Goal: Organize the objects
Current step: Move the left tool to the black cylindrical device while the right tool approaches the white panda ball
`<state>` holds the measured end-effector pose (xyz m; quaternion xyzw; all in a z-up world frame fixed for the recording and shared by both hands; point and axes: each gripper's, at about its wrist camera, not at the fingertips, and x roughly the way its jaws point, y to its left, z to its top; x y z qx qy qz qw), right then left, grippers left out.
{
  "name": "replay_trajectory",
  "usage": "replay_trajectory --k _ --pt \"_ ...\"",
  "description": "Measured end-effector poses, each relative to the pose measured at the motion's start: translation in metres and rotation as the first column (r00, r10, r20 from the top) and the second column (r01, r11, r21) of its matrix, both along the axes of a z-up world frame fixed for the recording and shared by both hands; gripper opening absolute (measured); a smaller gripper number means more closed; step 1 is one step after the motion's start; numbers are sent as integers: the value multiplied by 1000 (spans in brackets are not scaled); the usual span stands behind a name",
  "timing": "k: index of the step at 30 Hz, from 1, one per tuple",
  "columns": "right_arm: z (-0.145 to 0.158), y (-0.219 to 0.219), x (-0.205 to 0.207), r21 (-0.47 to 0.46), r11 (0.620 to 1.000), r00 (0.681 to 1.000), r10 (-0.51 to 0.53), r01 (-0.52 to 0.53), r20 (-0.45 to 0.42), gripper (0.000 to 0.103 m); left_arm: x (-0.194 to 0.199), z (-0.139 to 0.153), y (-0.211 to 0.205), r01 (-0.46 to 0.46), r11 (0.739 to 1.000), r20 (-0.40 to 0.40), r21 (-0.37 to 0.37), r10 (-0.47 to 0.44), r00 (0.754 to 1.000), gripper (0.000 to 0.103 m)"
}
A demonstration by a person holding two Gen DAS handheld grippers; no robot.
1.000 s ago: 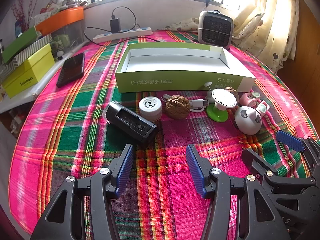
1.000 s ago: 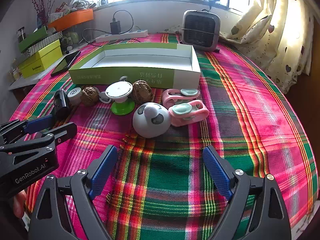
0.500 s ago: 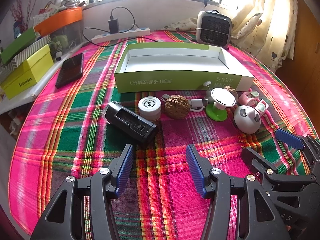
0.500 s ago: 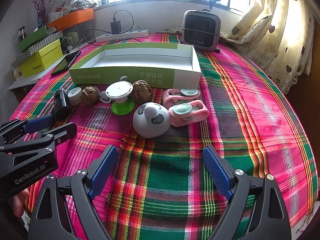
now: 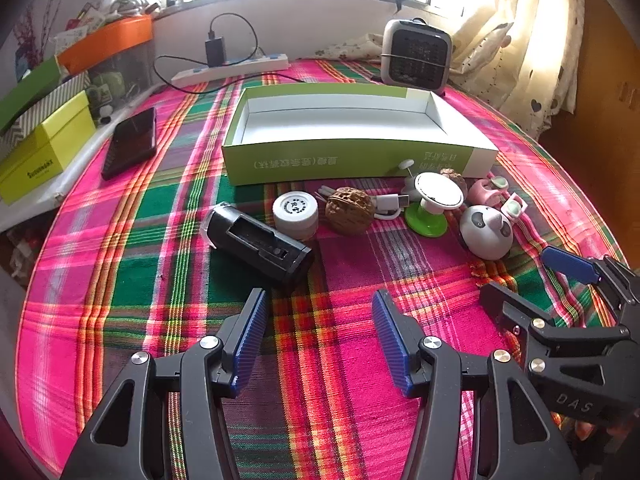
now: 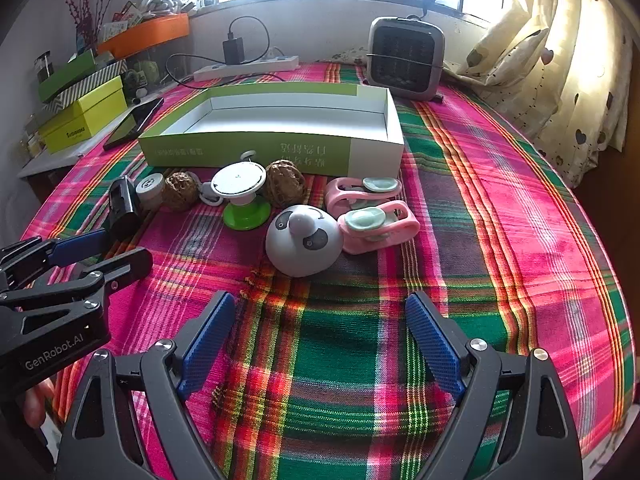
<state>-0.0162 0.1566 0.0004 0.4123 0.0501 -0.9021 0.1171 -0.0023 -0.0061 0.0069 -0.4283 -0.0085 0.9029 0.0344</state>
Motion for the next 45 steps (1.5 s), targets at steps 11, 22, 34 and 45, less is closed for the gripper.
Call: replay_trajectory --k 11,22,34,45 --pt "9 2 -15 -44 999 1000 0 -1 -8 80 1 1 -18 -1 995 10 103 0 1000 53" --pt "4 -10 -30 -35 998 999 44 -43 17 57 -14 8 -38 -74 982 23 173 71 997 53" --pt "5 -12 -33 -14 999 999 47 -47 7 43 -27 4 -38 -115 989 41 90 112 993 53" --pt "5 -11 -26 -22 997 998 70 -70 5 43 -15 3 -65 -158 987 55 35 156 986 53"
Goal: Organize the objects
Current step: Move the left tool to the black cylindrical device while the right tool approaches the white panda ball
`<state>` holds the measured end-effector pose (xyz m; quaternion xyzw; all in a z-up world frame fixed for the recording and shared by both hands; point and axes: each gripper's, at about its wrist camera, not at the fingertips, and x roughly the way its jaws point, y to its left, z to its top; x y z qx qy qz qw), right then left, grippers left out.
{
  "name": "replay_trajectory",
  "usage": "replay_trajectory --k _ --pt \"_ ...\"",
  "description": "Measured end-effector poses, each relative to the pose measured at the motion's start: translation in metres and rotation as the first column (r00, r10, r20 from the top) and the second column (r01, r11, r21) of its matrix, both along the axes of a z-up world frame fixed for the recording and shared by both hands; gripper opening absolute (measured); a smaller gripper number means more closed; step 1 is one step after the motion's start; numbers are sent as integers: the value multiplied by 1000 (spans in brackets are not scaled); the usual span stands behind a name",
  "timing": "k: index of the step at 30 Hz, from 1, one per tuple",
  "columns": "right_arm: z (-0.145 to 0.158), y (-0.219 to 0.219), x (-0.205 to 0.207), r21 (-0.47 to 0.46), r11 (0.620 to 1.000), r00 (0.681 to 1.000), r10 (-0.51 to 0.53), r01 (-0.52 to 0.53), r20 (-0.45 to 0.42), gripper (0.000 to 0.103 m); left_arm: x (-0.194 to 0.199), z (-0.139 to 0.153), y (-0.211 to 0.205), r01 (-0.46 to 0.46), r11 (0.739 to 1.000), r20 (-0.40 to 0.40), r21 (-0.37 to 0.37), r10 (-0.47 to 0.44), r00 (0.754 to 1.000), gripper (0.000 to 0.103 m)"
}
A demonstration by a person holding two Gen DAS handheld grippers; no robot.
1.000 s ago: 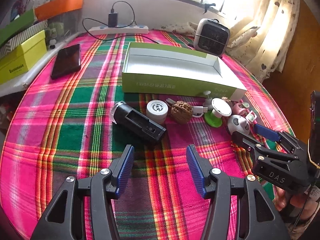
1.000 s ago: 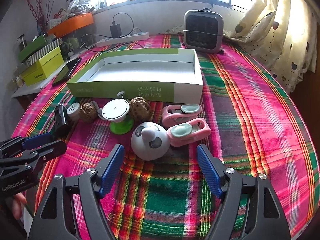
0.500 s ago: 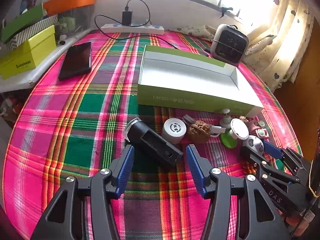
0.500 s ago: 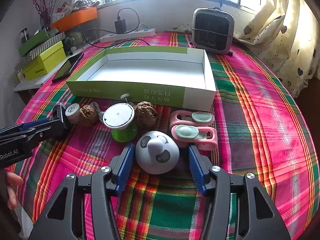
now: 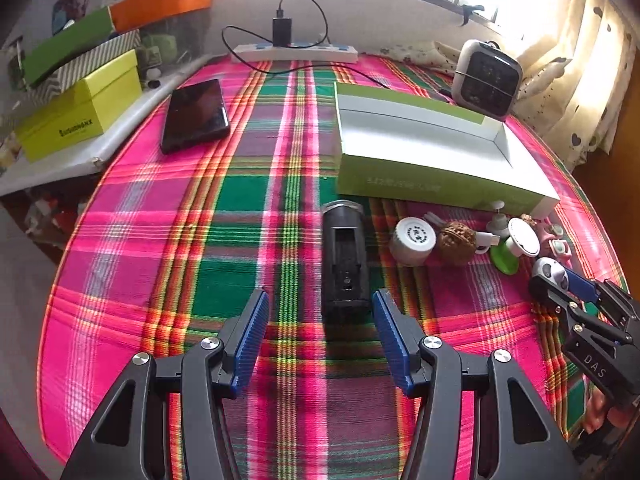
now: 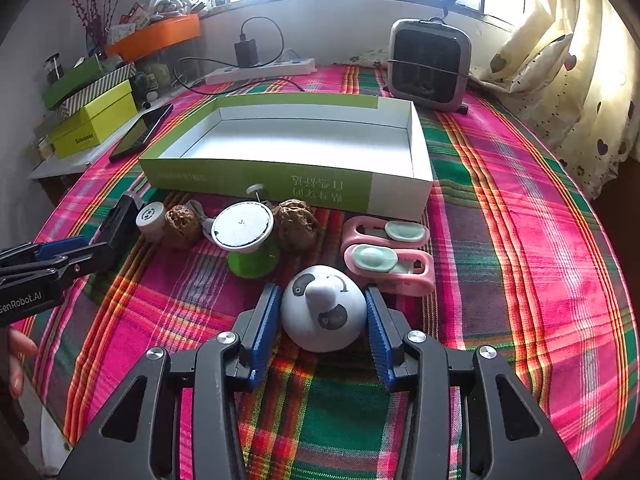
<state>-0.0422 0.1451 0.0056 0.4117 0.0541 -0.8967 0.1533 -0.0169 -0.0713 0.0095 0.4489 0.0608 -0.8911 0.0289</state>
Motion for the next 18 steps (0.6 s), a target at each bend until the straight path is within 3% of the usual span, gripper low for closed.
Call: replay_trajectory --k 6,18 --pt "0 0 6 -10 1000 1000 9 -9 8 43 -8 -3 -3 14 1000 -7 25 -14 1000 53" --pt "0 3 7 -13 1000 1000 -7 7 -1 43 -31 -6 2 60 996 -18 -61 -61 998 52"
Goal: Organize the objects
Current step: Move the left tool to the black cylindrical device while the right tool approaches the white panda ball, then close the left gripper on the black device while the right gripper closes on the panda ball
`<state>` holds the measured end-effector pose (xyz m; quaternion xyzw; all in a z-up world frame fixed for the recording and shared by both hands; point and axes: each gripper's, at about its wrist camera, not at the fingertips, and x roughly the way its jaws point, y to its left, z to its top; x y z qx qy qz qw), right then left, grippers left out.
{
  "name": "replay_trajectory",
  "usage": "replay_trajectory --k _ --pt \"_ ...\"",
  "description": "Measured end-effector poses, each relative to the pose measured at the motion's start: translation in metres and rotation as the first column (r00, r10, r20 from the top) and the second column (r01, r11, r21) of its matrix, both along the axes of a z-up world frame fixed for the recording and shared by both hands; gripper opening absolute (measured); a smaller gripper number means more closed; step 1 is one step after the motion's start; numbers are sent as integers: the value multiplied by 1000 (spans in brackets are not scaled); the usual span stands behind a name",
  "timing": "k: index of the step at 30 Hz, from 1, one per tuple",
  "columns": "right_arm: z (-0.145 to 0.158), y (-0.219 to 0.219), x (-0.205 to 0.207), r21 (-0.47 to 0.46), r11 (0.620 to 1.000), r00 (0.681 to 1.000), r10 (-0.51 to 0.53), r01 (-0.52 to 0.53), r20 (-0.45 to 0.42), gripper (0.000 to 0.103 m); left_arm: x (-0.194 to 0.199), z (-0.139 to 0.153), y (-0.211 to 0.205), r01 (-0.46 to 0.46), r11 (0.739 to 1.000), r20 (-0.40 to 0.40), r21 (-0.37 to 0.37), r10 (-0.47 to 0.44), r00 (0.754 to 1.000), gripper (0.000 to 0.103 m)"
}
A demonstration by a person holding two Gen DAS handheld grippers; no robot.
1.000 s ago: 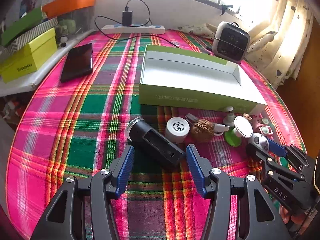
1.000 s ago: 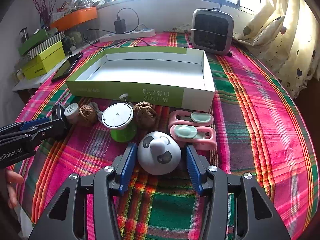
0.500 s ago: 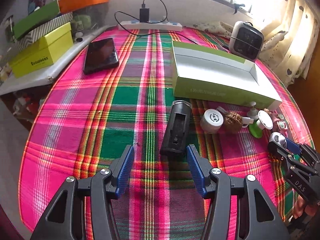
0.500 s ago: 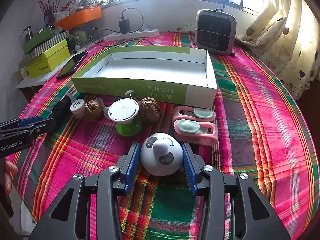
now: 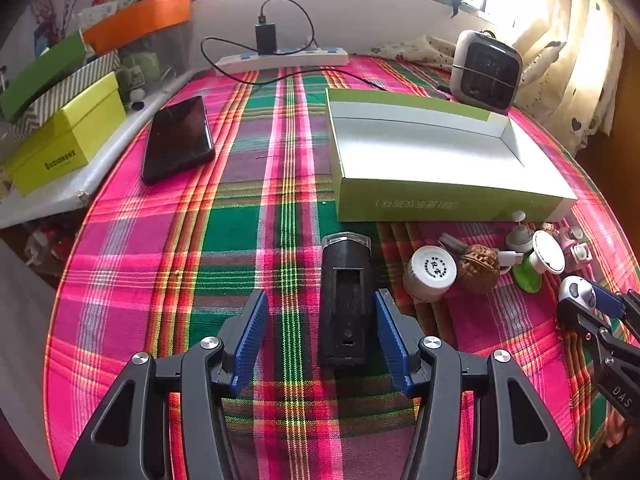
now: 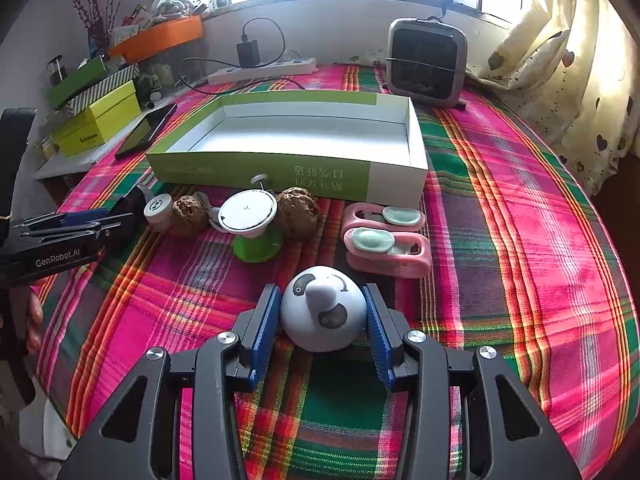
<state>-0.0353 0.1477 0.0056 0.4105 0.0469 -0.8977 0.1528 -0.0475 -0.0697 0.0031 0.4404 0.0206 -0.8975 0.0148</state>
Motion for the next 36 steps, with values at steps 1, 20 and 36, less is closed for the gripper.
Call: replay_trajectory --k 1,20,36 --pt "0 -1 0 4 1000 1000 0 0 -2 43 -1 0 0 3 1000 -4 0 -3 1000 52" --pt "-1 -3 -4 11 1000 1000 -6 6 -11 43 -4 1 -3 4 1000 -23 -2 -4 1000 25" --pt "6 -3 -3 -8 1000 999 20 -20 -33 37 3 19 9 54 999 -66 9 -53 996 25"
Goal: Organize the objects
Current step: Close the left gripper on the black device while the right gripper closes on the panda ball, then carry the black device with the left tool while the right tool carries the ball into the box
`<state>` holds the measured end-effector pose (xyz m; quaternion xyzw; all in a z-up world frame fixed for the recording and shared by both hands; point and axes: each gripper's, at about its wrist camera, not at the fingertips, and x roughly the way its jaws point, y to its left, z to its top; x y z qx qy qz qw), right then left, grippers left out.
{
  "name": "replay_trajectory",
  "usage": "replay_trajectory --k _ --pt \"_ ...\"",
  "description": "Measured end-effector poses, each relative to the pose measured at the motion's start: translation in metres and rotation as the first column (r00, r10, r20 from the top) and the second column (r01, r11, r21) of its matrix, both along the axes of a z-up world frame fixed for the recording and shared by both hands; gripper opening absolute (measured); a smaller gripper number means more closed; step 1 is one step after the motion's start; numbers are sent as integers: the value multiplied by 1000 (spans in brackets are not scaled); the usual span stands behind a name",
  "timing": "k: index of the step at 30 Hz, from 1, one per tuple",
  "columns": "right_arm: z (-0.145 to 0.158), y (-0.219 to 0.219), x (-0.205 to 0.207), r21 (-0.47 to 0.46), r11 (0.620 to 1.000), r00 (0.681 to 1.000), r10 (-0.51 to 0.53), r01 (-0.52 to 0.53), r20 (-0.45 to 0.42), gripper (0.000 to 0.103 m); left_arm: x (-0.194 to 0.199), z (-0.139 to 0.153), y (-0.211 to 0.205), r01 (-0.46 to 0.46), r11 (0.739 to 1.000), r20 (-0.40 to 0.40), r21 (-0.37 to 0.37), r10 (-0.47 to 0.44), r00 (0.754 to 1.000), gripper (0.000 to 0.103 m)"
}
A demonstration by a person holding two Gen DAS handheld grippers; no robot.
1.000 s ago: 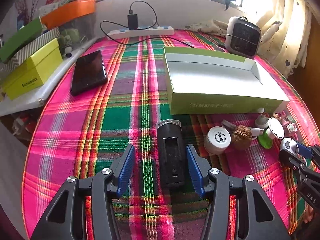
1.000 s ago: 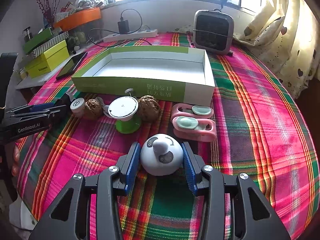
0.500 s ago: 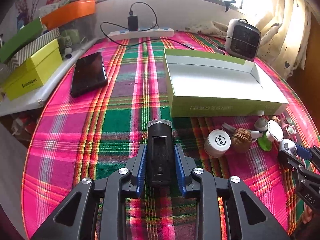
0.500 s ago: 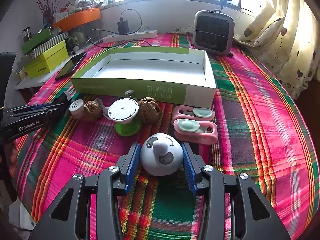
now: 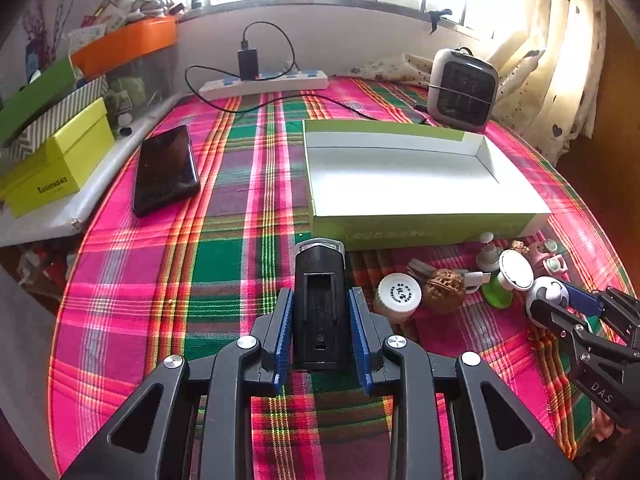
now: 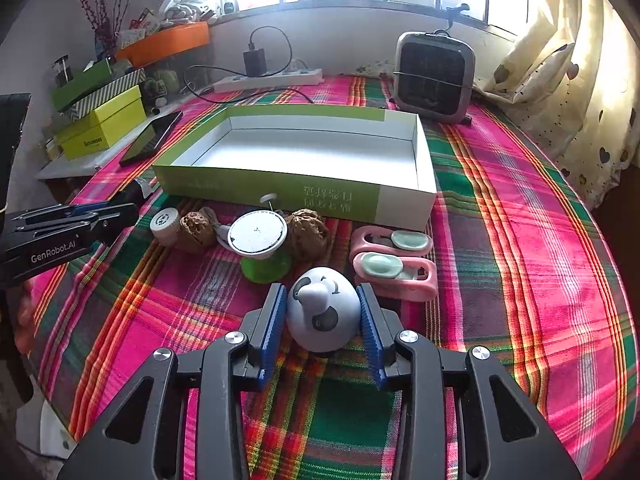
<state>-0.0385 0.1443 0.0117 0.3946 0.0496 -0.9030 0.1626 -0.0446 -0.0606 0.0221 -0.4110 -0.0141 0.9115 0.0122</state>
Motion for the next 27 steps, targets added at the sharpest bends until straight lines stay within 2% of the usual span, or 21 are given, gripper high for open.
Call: replay_trajectory --k 3,4,17,27 --pt "2 1 0 -14 1000 1000 5 -5 -4 33 1 3 1 5 1000 -6 0 -5 1000 25" --pt "3 1 0 -18 1000 1000 6 -6 -2 28 1 4 2 5 1000 -7 1 -5 1000 25" --pt "4 1 0 -48 999 1000 5 -5 17 28 2 10 9 26 1000 -9 9 -26 1000 25" --pt "32 7 -8 -84 996 1000 8 -10 -23 28 -12 25 11 62 997 -14 46 -61 998 25"
